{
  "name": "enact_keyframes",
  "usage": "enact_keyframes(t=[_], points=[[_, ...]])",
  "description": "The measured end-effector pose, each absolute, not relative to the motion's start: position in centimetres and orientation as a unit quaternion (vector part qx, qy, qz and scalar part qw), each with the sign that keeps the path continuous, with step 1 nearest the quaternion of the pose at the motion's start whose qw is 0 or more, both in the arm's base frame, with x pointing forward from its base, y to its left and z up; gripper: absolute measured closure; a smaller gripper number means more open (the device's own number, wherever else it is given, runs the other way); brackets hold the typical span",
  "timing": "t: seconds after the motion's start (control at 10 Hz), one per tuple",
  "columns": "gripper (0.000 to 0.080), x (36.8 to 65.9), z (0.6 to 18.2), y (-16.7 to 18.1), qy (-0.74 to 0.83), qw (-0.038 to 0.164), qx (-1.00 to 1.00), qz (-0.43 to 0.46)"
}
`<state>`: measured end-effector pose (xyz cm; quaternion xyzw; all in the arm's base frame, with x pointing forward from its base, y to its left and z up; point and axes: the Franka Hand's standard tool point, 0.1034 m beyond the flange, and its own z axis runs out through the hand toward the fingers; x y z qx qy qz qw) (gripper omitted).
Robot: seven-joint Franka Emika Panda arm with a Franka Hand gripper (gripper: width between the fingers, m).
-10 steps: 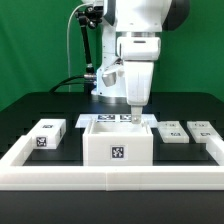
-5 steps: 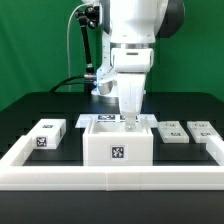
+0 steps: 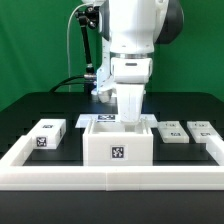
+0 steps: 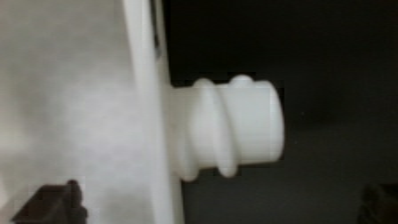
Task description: Assemble cabinet
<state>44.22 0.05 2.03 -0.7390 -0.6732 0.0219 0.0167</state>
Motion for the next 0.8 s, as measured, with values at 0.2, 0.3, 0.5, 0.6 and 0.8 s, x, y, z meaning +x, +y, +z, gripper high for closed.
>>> enact_keyframes(t=[0.2, 0.3, 0.5, 0.6, 0.8], points=[[0.021, 44.19, 2.0, 0.02, -0.673, 0.017, -0.739, 0.022], [0.0399, 44.17, 1.98, 0.02, -0.673, 0.017, -0.739, 0.023], [0.0602, 44.15, 1.95, 0.01, -0.673, 0.018, -0.739, 0.023], [0.0726, 44.16, 1.95, 0.03, -0.673, 0.018, -0.739, 0.023], [0.0762, 44.27, 2.01, 0.01, -0.673, 0.016, -0.74, 0.021]])
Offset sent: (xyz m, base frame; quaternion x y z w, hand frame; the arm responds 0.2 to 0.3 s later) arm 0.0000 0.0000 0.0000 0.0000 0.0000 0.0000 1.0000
